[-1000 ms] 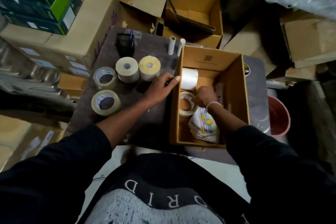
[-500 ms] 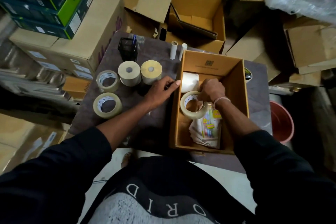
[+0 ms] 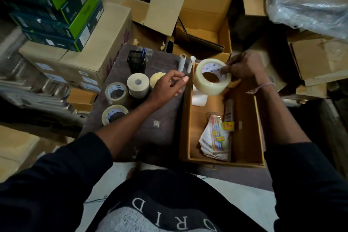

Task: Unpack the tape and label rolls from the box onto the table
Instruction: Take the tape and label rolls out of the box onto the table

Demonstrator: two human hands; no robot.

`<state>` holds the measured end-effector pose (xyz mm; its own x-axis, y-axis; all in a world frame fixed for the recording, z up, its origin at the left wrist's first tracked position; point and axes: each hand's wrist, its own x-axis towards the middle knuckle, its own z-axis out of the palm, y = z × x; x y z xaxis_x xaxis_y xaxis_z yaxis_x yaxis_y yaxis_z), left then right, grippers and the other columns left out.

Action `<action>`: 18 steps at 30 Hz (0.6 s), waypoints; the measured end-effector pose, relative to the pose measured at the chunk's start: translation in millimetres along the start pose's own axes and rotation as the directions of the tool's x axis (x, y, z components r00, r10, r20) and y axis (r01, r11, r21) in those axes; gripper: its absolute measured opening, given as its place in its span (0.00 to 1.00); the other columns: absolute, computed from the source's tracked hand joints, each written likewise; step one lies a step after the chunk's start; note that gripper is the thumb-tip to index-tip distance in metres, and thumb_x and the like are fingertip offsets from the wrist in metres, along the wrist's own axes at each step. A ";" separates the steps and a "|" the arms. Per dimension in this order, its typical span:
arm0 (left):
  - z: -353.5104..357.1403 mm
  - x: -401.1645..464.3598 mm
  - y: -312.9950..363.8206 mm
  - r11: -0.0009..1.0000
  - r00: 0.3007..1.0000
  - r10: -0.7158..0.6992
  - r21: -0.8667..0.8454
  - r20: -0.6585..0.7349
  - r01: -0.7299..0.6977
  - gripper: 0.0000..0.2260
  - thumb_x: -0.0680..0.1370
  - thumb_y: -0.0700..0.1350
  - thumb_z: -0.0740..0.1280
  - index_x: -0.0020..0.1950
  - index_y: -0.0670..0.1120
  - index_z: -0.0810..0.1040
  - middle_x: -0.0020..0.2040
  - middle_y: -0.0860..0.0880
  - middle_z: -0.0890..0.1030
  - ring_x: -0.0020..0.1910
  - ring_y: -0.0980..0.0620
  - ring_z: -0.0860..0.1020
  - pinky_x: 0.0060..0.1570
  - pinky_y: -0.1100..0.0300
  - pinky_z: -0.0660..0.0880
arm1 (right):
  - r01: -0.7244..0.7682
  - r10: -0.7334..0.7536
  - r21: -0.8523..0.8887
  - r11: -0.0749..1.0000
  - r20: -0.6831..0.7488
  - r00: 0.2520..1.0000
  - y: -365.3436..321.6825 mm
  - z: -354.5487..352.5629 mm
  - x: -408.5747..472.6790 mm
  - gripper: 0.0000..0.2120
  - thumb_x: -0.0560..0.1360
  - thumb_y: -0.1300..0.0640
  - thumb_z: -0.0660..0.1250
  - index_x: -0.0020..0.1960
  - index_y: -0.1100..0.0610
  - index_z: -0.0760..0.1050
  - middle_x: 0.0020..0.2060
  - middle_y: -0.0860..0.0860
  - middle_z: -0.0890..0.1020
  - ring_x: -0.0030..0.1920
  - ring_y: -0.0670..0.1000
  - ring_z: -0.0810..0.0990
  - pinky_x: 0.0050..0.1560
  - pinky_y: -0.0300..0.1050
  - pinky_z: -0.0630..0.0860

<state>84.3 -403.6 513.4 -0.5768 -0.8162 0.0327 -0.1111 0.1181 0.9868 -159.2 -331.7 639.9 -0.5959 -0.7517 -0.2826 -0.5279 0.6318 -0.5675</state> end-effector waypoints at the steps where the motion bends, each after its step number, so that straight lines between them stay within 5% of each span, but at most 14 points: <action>1: -6.3 2.4 0.0 1.000 1.000 0.004 0.001 -0.010 -0.004 0.09 0.81 0.53 0.67 0.57 0.50 0.78 0.47 0.51 0.83 0.39 0.52 0.84 0.35 0.58 0.79 | 0.010 -0.010 0.053 0.999 -0.001 1.000 -8.6 3.9 -0.9 0.16 0.65 0.57 0.81 0.48 0.63 0.83 0.41 0.57 0.86 0.38 0.53 0.85 0.40 0.48 0.84; 5: -37.5 0.1 -15.6 0.998 0.993 -0.046 0.043 -0.108 0.051 0.05 0.82 0.50 0.65 0.54 0.51 0.78 0.49 0.43 0.84 0.40 0.54 0.82 0.37 0.54 0.77 | 0.101 -0.103 0.128 0.987 0.010 0.995 -41.3 33.1 -7.0 0.12 0.66 0.57 0.81 0.44 0.61 0.84 0.40 0.54 0.87 0.40 0.51 0.87 0.41 0.50 0.85; 10: -85.2 -28.7 -50.7 0.940 0.961 -0.119 0.283 -0.248 0.189 0.07 0.80 0.43 0.67 0.56 0.43 0.79 0.50 0.49 0.81 0.47 0.50 0.81 0.45 0.57 0.77 | 0.173 -0.177 0.061 0.983 0.067 0.982 -67.4 87.2 -5.5 0.15 0.62 0.53 0.82 0.44 0.57 0.83 0.40 0.51 0.86 0.39 0.50 0.86 0.41 0.51 0.85; 14: -120.4 -62.1 -84.4 0.703 0.941 -0.065 0.654 -0.331 0.279 0.13 0.76 0.50 0.68 0.54 0.42 0.78 0.53 0.42 0.81 0.54 0.39 0.79 0.54 0.49 0.75 | 0.232 -0.227 -0.021 0.973 0.123 0.966 -82.9 129.4 -8.9 0.14 0.62 0.52 0.82 0.41 0.59 0.84 0.34 0.54 0.86 0.34 0.53 0.86 0.37 0.54 0.84; 18: -139.6 -94.4 -97.5 0.434 0.892 -0.206 0.779 -0.403 0.453 0.36 0.70 0.65 0.73 0.67 0.42 0.71 0.68 0.38 0.71 0.68 0.35 0.67 0.68 0.43 0.65 | 0.271 -0.252 -0.081 0.959 0.193 0.948 -89.1 165.1 -12.4 0.12 0.65 0.52 0.81 0.41 0.59 0.84 0.32 0.54 0.85 0.30 0.52 0.85 0.34 0.49 0.84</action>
<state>262.6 -417.0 436.2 -0.1651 -0.9801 -0.1105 -0.9396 0.1222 0.3196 -4.9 -409.9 566.3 -0.3159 -0.9083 -0.2743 -0.7169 0.4178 -0.5581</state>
